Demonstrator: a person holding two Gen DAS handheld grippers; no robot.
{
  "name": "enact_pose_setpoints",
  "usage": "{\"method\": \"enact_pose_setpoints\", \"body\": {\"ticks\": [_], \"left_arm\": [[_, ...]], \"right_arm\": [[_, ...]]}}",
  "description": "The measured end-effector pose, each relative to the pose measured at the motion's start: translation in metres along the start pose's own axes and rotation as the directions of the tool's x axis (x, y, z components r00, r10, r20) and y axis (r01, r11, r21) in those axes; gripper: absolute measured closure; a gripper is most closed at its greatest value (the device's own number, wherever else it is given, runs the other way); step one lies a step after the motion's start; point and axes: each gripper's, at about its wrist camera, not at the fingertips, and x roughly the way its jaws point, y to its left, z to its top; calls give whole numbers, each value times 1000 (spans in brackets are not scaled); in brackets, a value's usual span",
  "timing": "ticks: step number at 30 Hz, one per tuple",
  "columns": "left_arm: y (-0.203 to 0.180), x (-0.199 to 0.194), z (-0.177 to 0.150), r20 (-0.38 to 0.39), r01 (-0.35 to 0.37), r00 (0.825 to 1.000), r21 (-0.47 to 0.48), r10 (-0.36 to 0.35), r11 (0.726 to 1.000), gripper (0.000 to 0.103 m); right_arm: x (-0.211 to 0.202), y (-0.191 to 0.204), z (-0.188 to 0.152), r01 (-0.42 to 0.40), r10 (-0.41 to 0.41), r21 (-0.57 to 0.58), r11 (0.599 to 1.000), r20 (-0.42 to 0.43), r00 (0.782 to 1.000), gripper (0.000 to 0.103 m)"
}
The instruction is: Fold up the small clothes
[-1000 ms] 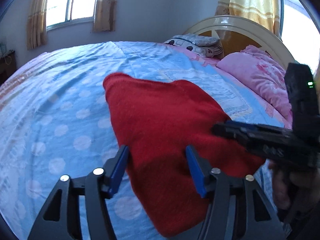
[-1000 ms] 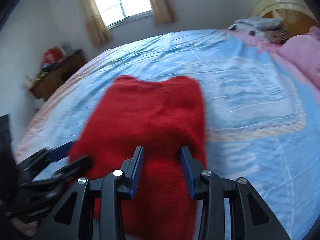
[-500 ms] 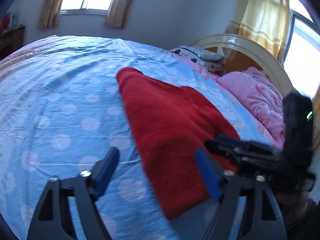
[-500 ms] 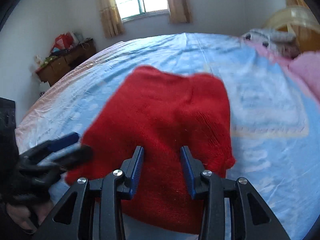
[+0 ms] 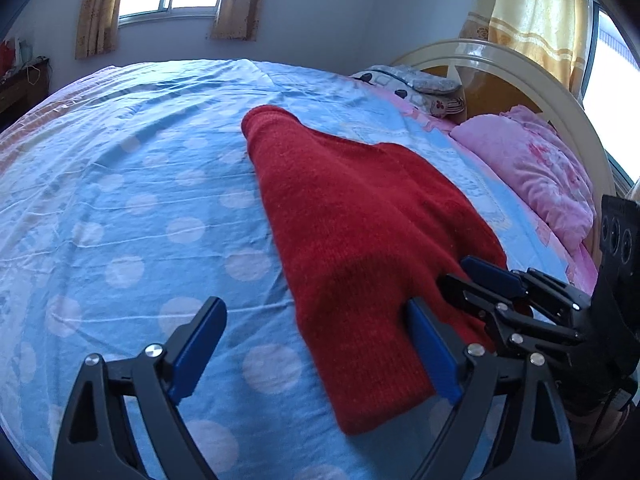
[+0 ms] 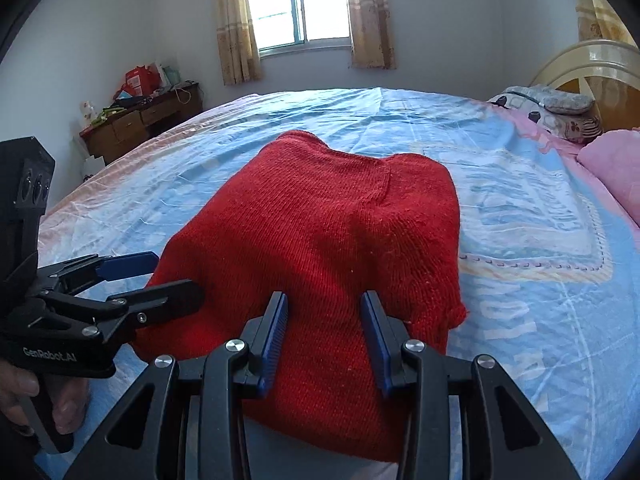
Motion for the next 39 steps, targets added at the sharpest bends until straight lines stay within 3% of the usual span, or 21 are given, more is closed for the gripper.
{"method": "enact_pose_setpoints", "body": {"ticks": [8, 16, 19, 26, 31, 39], "left_arm": [[-9, -15, 9, 14, 27, 1000, 2, -27, 1000, 10], [-13, 12, 12, -31, -3, 1000, 28, 4, 1000, 10], [-8, 13, 7, -34, 13, 999, 2, -12, 1000, 6], [-6, 12, 5, -35, 33, 999, -20, -34, 999, 6], [-6, 2, 7, 5, 73, 997, -38, -73, 997, 7], [-1, 15, 9, -22, 101, 994, -63, -103, 993, 7]], "right_arm": [[-9, 7, -12, 16, -17, -52, 999, -20, 1000, 61], [-26, 8, -20, 9, -12, -103, 995, -29, 1000, 57], [-42, -5, -21, -31, 30, -46, 998, -12, 999, 49], [-47, -54, -8, -57, 55, 132, 990, 23, 998, 44], [-33, -104, 5, -109, 105, 328, 938, 28, 994, 44], [7, -137, 35, -166, 182, 436, 885, 4, 983, 43]]}}
